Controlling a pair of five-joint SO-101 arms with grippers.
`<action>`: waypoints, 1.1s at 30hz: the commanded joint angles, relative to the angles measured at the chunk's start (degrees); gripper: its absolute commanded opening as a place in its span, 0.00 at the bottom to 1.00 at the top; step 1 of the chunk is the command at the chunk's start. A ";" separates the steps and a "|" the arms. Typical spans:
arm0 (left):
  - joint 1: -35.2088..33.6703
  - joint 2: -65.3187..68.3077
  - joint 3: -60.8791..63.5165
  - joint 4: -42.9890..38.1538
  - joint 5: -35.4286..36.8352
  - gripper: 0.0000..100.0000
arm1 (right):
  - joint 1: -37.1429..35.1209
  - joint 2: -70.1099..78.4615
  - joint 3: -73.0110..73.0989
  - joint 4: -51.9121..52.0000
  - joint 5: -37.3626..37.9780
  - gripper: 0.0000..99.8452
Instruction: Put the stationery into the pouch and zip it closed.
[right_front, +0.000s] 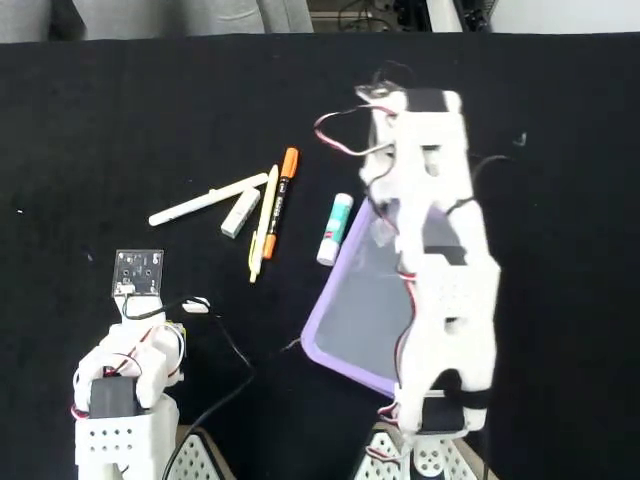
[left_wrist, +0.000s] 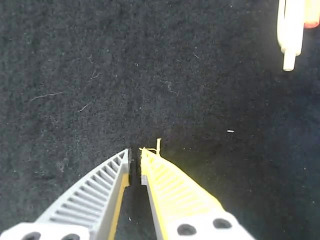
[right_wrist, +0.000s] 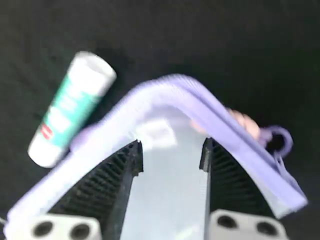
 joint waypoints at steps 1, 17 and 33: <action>0.13 -0.44 1.27 0.00 -0.62 0.06 | 5.01 -5.49 5.93 2.11 3.96 0.20; 0.13 -0.44 1.27 0.00 -0.62 0.06 | -6.86 -16.40 2.68 1.49 10.81 0.20; 0.13 -0.44 1.27 0.00 -0.62 0.06 | -15.56 -8.40 9.71 -8.79 10.73 0.20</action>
